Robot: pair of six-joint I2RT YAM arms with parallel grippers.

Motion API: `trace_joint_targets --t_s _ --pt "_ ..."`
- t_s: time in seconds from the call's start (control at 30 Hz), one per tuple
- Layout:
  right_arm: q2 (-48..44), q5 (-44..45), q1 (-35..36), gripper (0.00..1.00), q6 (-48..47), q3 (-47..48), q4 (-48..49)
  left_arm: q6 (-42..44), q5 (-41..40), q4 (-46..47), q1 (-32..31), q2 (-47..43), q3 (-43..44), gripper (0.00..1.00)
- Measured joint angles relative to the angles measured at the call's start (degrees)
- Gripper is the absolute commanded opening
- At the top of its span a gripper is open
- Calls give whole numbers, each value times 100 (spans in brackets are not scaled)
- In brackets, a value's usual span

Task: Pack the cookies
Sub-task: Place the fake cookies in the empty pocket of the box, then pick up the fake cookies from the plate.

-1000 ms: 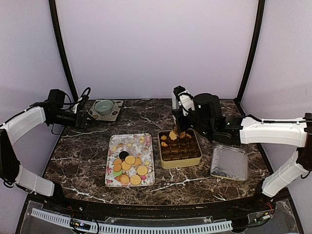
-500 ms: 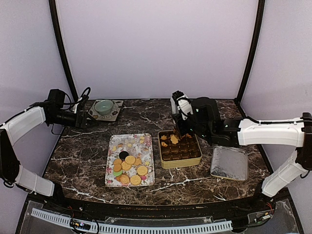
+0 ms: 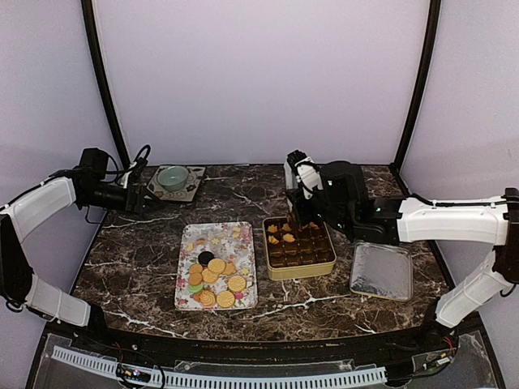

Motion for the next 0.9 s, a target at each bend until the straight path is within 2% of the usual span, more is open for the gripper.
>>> trace_joint_targets --t_s 0.3,0.5,0.7,0.9 --pt "-142 -160 68 24 149 7 142 -2 0 0 0 0 0 79" --pt "-96 -271 621 24 358 173 400 -4 -4 0 0 0 0 81" --pt "485 -470 1274 24 581 595 994 -22 -31 0 0 0 0 82" --pt "1290 -704 1526 24 813 870 1331 -22 -39 -2 0 0 26 83"
